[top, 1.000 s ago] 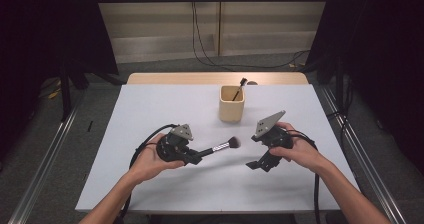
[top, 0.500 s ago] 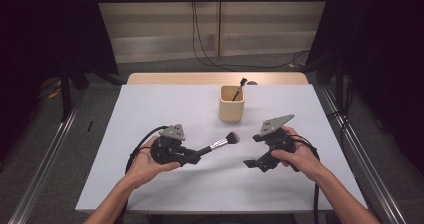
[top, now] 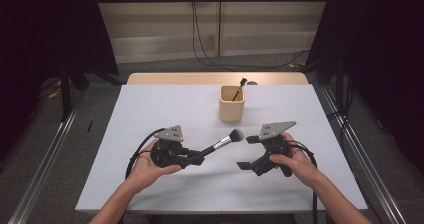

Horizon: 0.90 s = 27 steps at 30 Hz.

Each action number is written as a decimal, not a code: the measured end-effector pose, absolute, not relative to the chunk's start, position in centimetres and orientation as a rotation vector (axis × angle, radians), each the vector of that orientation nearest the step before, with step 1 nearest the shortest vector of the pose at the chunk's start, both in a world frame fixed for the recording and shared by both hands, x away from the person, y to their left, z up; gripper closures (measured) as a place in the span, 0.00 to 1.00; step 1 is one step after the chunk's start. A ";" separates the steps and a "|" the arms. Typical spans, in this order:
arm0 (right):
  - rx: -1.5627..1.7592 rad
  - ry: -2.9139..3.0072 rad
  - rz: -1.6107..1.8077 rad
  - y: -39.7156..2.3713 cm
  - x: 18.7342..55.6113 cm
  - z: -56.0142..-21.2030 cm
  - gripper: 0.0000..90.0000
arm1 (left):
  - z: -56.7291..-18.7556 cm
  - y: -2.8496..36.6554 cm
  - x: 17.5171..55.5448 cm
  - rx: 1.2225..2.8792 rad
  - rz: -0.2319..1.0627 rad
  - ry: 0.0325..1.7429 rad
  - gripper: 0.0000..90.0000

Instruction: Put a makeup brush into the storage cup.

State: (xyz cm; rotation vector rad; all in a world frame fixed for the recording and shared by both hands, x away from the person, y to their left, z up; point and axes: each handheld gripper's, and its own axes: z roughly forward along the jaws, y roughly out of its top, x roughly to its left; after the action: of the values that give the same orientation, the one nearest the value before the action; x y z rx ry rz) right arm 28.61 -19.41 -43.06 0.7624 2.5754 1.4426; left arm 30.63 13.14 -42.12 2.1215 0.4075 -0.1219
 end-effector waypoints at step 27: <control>0.650 2.296 1.850 -17.9 28.3 -42.6 0.03 | -42.5 12.8 30.5 1.901 -0.069 0.417 0.83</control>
State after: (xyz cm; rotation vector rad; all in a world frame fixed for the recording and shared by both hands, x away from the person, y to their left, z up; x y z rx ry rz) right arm 28.29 -17.90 -42.55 0.6501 2.2962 1.8501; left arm 30.52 12.83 -42.54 1.9013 0.4172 -0.0688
